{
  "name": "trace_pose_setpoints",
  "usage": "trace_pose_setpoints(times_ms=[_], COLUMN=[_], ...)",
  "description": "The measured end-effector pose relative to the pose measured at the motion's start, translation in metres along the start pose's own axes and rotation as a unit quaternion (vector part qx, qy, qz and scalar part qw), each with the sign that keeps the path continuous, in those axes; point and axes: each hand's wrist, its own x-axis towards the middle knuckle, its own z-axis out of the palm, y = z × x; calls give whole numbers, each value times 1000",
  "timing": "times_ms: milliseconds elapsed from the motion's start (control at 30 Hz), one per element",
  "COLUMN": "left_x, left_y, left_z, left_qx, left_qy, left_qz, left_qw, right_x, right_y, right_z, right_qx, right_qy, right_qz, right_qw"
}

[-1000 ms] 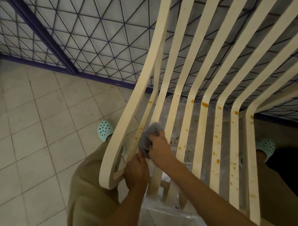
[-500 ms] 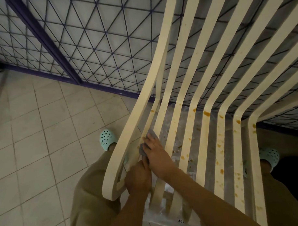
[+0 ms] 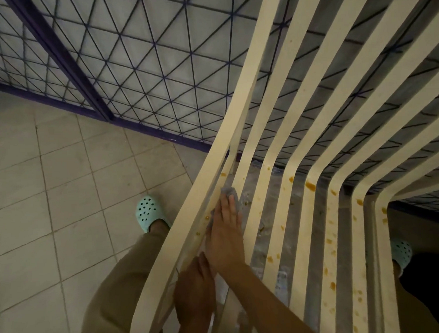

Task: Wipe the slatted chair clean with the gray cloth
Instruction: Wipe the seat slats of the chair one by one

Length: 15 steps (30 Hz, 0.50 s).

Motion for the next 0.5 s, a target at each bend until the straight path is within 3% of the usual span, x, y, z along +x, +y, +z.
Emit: trace_pose_setpoints(times_ms=[67,233,400,500], left_x=[1,0,3,-4], left_y=[6,6,0,11], left_z=[0,-3,2,-7], left_qx=[1,6,53,50], left_qy=[-46,-63,-79,-57], left_qz=[-56,-59,-44,-63], left_qw=[997,996,995,995], right_x=[7,-5,-28,-26], right_y=[3,-3,-18,-13], right_z=[-4,-5,-11,-11], right_qx=[-5,121,353,389], right_qy=[-9,32,72,96], right_qz=[0,27,86,122], right_qw=[1000,992,929,908])
